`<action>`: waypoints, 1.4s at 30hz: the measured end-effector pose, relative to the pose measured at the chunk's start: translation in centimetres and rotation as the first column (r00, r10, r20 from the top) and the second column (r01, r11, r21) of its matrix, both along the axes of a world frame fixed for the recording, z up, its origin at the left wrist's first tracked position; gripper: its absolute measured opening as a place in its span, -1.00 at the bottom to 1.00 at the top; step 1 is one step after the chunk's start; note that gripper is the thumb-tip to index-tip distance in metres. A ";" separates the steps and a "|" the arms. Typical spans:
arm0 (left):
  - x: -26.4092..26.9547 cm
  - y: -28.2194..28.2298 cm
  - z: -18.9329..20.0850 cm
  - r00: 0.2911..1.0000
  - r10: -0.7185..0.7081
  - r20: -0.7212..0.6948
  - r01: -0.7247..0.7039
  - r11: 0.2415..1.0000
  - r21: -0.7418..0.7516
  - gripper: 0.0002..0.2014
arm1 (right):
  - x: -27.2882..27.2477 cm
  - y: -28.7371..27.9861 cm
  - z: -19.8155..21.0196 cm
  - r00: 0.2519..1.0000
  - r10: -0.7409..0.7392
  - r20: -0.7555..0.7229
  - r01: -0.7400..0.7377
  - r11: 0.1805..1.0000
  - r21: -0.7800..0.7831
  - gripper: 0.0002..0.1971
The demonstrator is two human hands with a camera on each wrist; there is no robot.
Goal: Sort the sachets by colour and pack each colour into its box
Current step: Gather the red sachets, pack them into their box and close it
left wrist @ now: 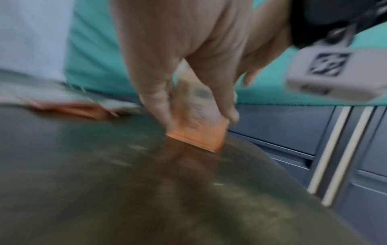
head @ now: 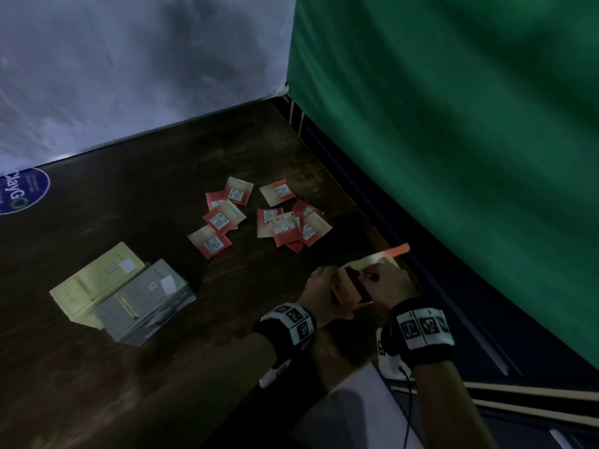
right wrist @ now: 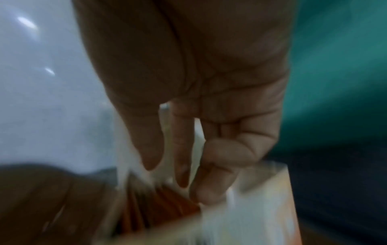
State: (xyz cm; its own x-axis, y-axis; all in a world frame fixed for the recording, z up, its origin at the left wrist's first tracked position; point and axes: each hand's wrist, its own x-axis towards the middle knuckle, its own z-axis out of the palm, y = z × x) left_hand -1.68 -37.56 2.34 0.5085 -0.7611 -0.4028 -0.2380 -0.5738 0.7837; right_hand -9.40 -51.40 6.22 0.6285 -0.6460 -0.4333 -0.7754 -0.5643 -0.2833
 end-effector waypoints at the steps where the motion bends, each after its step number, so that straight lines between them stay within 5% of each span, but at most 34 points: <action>1: 0.7 0.9 -0.1 0.999 -0.038 -0.011 0.039 0.999 0.008 -0.21 | -0.6 0.6 1.0 0.998 0.039 0.047 -0.037 0.999 -0.034 -0.73; 5: 3.2 6.5 -1.2 0.982 -0.042 0.184 0.034 0.998 0.047 -0.59 | -1.5 5.6 4.5 0.955 0.122 0.270 -0.165 0.976 0.143 -0.88; 8: 5.1 10.7 -2.4 0.952 0.071 0.296 -0.128 0.976 0.178 -0.56 | 1.5 9.7 4.2 0.958 0.047 0.282 -0.149 0.924 0.352 -0.84; 11: 6.2 12.8 -2.8 0.928 0.090 0.361 -0.203 0.936 0.289 -0.44 | 7.4 10.5 1.0 0.959 -0.073 0.274 -0.032 0.932 0.360 -0.63; 15: 6.7 13.0 -2.8 0.943 0.057 0.329 -0.179 0.918 0.353 -0.37 | 15.2 7.8 -2.7 0.924 -0.173 0.341 0.119 0.978 0.173 -0.21; 19: 7.5 13.0 -2.8 0.954 0.078 0.290 -0.187 0.910 0.371 -0.36 | 18.8 4.4 -3.2 0.954 -0.254 0.158 0.228 0.959 0.167 0.24; 22: 7.8 13.2 -3.0 0.958 0.077 0.277 -0.179 0.914 0.365 -0.36 | 19.5 4.5 -3.5 0.982 -0.189 0.008 0.185 0.967 0.174 0.39; 26: 7.9 13.5 -3.4 0.962 0.081 0.262 -0.171 0.924 0.343 -0.36 | 19.9 5.3 -3.7 0.997 -0.057 -0.061 0.059 0.997 0.048 0.23; 30: 8.0 13.5 -3.3 0.962 0.097 0.254 -0.180 0.927 0.329 -0.36 | 20.5 5.3 -4.5 0.992 -0.095 -0.078 0.106 0.983 0.152 0.17; 33: 8.2 13.6 -3.5 0.964 0.113 0.239 -0.187 0.931 0.313 -0.35 | 20.0 5.9 -3.4 0.994 0.079 -0.080 -0.054 0.959 0.278 -0.30; 35: 8.3 13.6 -3.3 0.969 0.120 0.217 -0.185 0.931 0.315 -0.35 | 19.7 5.9 -3.2 0.990 -0.006 -0.138 0.037 0.973 0.226 -0.42; 40: 8.7 13.4 -2.5 0.979 0.127 0.157 -0.171 0.934 0.312 -0.36 | 18.7 6.4 -2.0 1.000 0.022 -0.008 -0.021 0.995 0.097 -0.69; 42: 8.7 13.0 -1.8 0.970 0.231 0.074 -0.240 0.957 0.163 -0.43 | 17.9 6.9 -1.7 0.997 0.002 0.079 -0.012 0.992 0.127 -0.71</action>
State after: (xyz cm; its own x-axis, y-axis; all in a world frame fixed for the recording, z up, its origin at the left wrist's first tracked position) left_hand 7.01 -24.56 0.58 0.6893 -0.5402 -0.4827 -0.1190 -0.7417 0.6601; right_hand 8.50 -44.47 4.49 0.6682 -0.5843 -0.4606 -0.7440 -0.5249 -0.4134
